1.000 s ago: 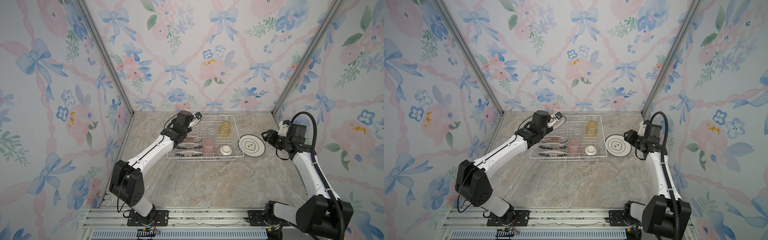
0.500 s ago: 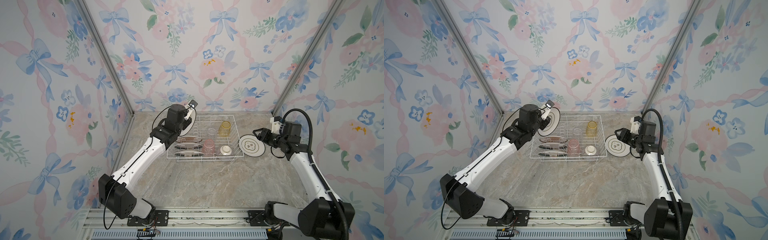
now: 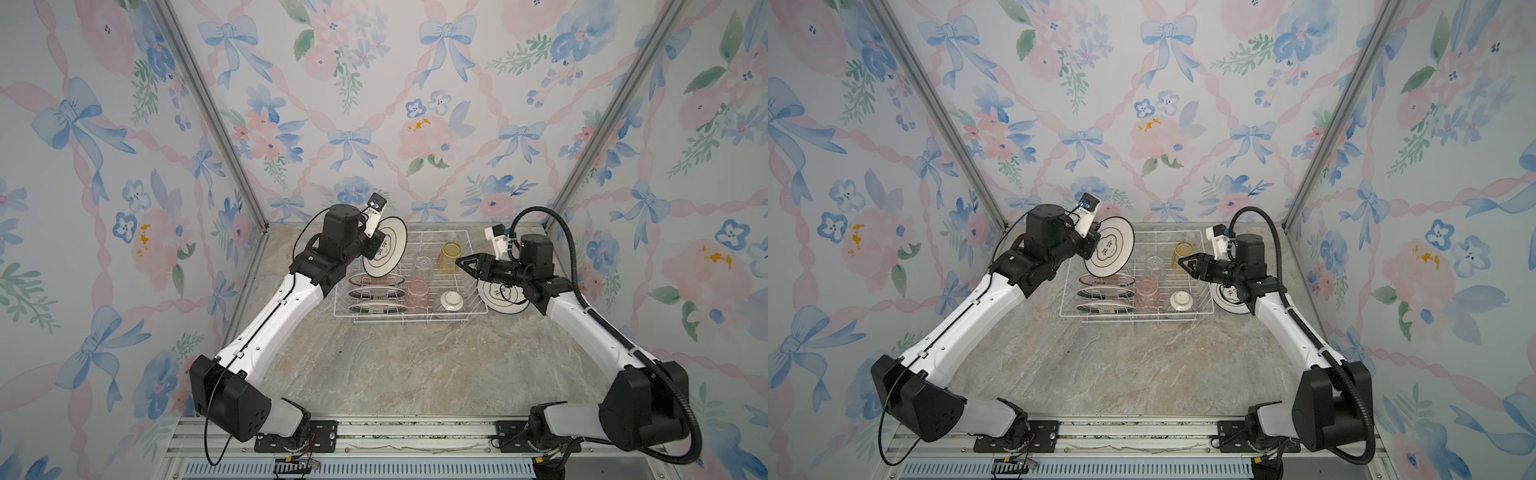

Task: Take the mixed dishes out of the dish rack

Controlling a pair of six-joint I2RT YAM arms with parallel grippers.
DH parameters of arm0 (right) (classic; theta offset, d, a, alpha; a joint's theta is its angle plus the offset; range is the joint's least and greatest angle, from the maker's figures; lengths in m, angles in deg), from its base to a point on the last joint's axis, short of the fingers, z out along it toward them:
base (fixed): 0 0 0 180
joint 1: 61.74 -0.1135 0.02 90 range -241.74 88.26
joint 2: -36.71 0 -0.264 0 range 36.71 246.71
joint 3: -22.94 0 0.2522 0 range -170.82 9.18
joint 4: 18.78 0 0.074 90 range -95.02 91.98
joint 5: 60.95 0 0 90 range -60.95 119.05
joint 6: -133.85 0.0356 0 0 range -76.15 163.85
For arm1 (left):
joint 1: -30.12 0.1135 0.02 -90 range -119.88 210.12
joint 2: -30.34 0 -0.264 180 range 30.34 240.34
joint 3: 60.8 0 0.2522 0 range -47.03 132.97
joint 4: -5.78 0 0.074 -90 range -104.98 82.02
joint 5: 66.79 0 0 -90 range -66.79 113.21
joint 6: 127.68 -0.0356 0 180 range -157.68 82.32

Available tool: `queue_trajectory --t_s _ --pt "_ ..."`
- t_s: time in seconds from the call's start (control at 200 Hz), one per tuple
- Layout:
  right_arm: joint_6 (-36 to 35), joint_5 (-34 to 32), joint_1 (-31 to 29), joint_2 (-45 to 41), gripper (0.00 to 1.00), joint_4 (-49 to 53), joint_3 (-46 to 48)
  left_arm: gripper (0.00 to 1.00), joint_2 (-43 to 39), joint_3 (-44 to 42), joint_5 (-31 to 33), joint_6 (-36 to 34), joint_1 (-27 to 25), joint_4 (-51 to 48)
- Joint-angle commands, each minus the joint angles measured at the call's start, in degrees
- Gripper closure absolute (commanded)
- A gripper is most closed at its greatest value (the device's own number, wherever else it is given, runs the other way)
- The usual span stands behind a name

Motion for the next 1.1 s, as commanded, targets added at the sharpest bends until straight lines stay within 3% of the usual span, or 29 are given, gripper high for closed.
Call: queue_trajectory --t_s 0.0,0.175,0.41,0.63,0.845,0.915,1.095 --pt "5.3 1.8 -4.2 7.0 0.48 -13.0 -2.4 1.00 -1.2 -0.1 -4.8 3.4 0.3 1.2" --pt "8.7 1.6 -8.1 18.7 0.50 -16.9 -9.7 1.00 -1.7 -2.6 -8.6 5.7 1.4 1.7" --pt "12.3 1.3 -9.5 28.1 0.50 -22.9 -13.2 1.00 -1.6 -6.4 -11.6 7.6 3.1 2.9" --pt "22.7 3.6 -10.4 33.0 0.55 -42.1 -10.7 1.00 -0.3 -9.1 -14.1 8.6 5.0 4.0" --pt "24.6 5.0 -11.4 33.1 0.82 -45.9 -11.2 1.00 2.4 -10.3 -15.7 9.2 6.2 5.6" --pt "23.5 5.4 -11.4 32.1 1.00 -44.1 -11.0 1.00 3.1 -10.1 -15.7 9.2 6.3 5.8" --pt "18.5 2.7 -10.9 27.3 1.00 -38.3 -9.0 1.00 3.4 -9.5 -15.3 8.8 6.6 5.8"
